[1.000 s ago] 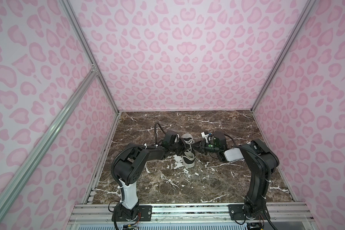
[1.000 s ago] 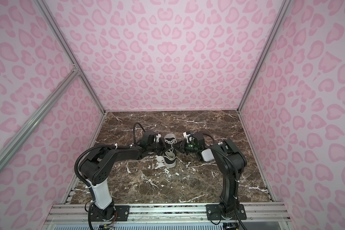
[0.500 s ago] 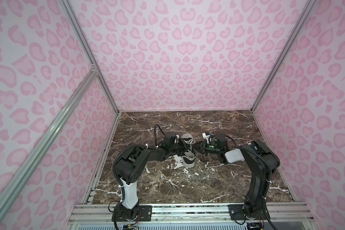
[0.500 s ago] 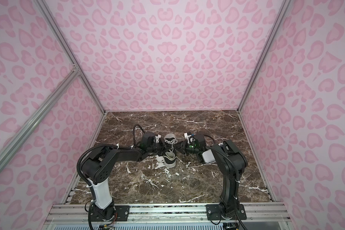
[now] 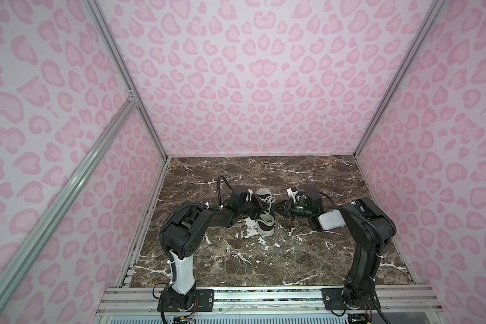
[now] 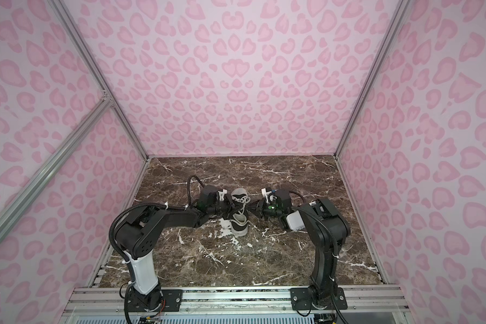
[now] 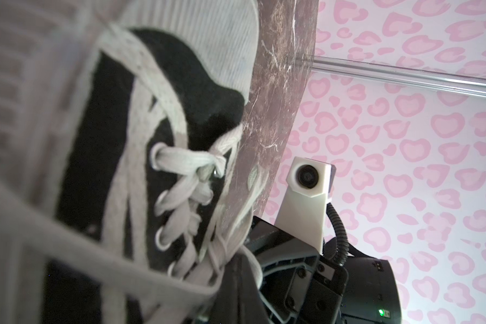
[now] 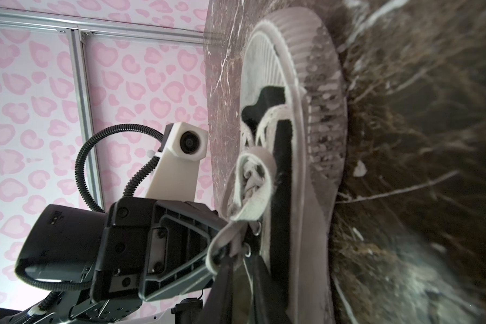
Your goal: Tie the shoes
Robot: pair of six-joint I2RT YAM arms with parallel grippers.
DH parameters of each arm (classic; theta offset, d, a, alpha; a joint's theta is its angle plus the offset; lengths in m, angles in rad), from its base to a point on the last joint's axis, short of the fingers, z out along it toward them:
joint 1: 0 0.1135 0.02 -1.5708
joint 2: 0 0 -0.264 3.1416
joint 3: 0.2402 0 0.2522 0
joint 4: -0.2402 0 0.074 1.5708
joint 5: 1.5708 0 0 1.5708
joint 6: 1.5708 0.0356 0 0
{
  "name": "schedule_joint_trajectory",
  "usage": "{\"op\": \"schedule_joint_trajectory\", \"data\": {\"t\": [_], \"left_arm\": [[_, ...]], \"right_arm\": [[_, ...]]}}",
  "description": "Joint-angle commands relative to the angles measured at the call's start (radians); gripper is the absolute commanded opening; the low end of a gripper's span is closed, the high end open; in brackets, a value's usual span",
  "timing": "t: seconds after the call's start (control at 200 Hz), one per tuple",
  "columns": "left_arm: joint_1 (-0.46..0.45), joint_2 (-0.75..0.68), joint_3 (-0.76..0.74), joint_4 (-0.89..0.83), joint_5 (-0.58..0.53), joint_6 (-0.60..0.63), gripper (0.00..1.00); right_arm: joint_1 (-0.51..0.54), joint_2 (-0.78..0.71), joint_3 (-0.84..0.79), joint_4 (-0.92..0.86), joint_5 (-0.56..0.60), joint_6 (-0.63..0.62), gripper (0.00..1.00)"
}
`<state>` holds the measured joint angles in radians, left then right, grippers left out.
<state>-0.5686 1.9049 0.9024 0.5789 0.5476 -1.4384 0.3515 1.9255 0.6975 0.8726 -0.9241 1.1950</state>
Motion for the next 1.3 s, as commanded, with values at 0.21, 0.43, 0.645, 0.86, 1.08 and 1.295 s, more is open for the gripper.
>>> {"op": "schedule_joint_trajectory", "data": {"t": [0.21,0.43,0.645,0.86,1.08,1.295], "left_arm": [[0.002,0.003,0.000,0.029,0.009,0.003,0.03],[0.002,0.005,-0.003,0.040,0.014,-0.002,0.03],[0.003,0.012,-0.015,0.088,0.015,-0.034,0.03],[0.003,0.013,-0.023,0.118,0.014,-0.054,0.03],[0.004,0.010,-0.025,0.118,0.014,-0.054,0.03],[0.006,0.009,-0.028,0.114,0.013,-0.050,0.03]], "right_arm": [[0.009,0.035,-0.003,0.150,-0.009,0.081,0.18],[0.011,0.059,-0.005,0.223,-0.011,0.128,0.18],[0.018,0.074,-0.001,0.249,-0.006,0.147,0.18],[0.023,0.088,-0.010,0.282,-0.007,0.166,0.11],[0.022,0.091,-0.010,0.281,-0.007,0.169,0.02],[0.012,0.082,-0.021,0.260,0.001,0.156,0.00]]}}
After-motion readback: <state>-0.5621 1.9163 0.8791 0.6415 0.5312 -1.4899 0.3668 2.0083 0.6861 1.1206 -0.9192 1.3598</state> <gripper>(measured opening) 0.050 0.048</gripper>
